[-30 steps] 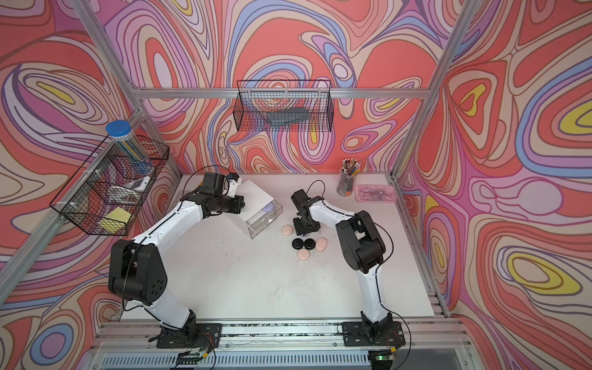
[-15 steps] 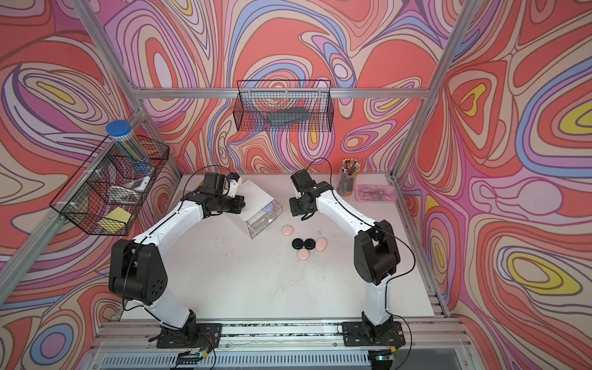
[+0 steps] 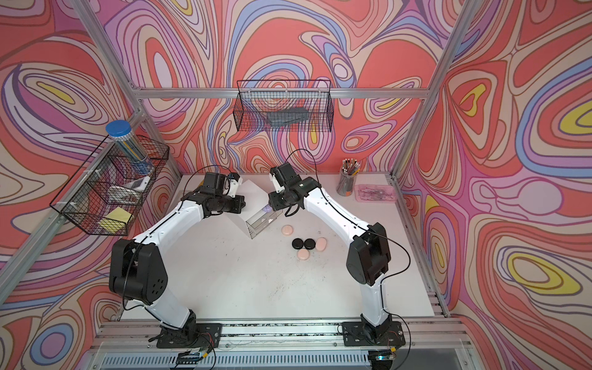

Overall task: Put the bluetooth earphones in the drawer according to color
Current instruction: Place the bluetooth earphone in the drawer.

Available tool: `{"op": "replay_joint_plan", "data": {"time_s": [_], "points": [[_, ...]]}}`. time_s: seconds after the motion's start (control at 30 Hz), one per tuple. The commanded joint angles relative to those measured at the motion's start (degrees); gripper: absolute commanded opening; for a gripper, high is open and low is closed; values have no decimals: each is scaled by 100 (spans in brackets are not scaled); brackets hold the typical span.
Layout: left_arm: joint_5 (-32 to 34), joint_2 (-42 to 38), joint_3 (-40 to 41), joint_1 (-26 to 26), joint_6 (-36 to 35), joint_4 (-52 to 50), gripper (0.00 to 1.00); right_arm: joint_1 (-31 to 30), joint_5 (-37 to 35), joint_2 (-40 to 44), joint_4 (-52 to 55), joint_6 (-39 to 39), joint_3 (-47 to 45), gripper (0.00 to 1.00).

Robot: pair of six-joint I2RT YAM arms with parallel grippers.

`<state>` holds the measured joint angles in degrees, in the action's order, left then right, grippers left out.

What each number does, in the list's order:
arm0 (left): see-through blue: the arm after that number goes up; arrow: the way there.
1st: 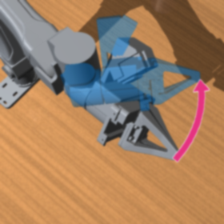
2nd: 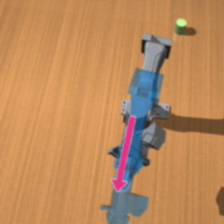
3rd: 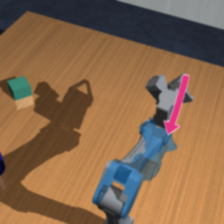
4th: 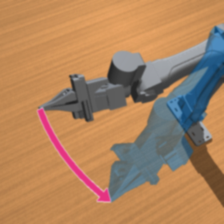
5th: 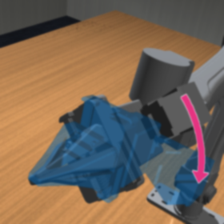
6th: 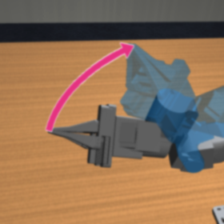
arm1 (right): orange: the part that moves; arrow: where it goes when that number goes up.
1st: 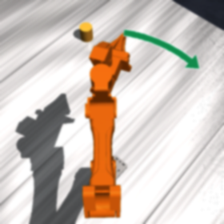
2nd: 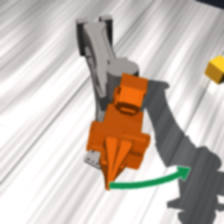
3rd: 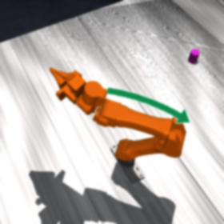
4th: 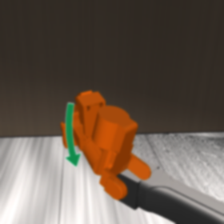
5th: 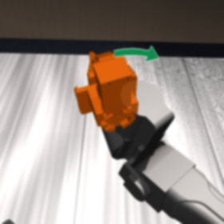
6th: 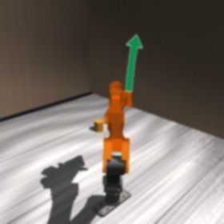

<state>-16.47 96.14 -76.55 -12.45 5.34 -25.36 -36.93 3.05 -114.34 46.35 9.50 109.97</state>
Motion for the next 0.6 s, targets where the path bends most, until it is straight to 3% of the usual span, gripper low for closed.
{"op": "replay_joint_plan", "data": {"time_s": [0.0, 0.57], "points": [[73, 265, 79, -56, -73, -688, 0, -73, 182, -293, -76, -28, 148, 43], [47, 260, 53, -56, -70, -713, 0, -245, 576, -753, -451, 43, 287, 44]]}}
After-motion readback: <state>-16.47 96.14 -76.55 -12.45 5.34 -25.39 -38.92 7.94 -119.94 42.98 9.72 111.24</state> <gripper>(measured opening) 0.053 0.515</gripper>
